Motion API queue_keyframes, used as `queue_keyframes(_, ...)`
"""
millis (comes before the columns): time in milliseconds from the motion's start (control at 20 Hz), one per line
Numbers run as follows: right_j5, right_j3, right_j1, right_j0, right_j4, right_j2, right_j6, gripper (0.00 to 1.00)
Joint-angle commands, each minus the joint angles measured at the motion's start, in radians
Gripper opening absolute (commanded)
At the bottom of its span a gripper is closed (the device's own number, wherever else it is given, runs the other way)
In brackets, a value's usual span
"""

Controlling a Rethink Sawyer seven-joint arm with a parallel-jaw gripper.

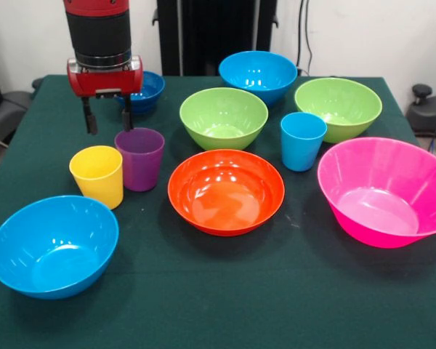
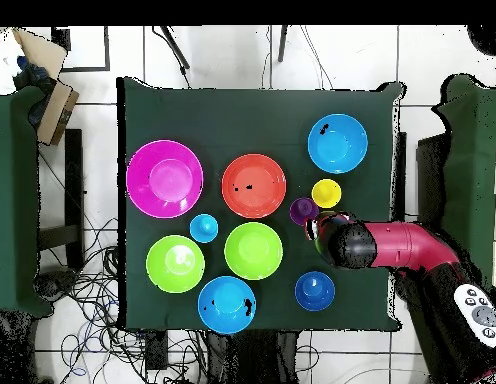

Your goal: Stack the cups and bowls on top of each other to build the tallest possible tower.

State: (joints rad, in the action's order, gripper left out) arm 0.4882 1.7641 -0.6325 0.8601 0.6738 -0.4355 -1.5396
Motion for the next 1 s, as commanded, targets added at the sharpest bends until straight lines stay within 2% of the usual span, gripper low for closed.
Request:
queue_keyframes(50,0.094,-0.032,0.040,-0.053,-0.012,0.010,-0.009,1.00)
queue_keyframes(200,0.095,-0.019,0.022,-0.053,-0.016,0.007,-0.009,1.00)
queue_keyframes(650,0.115,0.055,-0.103,-0.086,-0.038,0.025,-0.040,1.00)
queue_keyframes(1000,0.129,0.060,-0.129,-0.094,-0.043,0.031,-0.021,1.00)
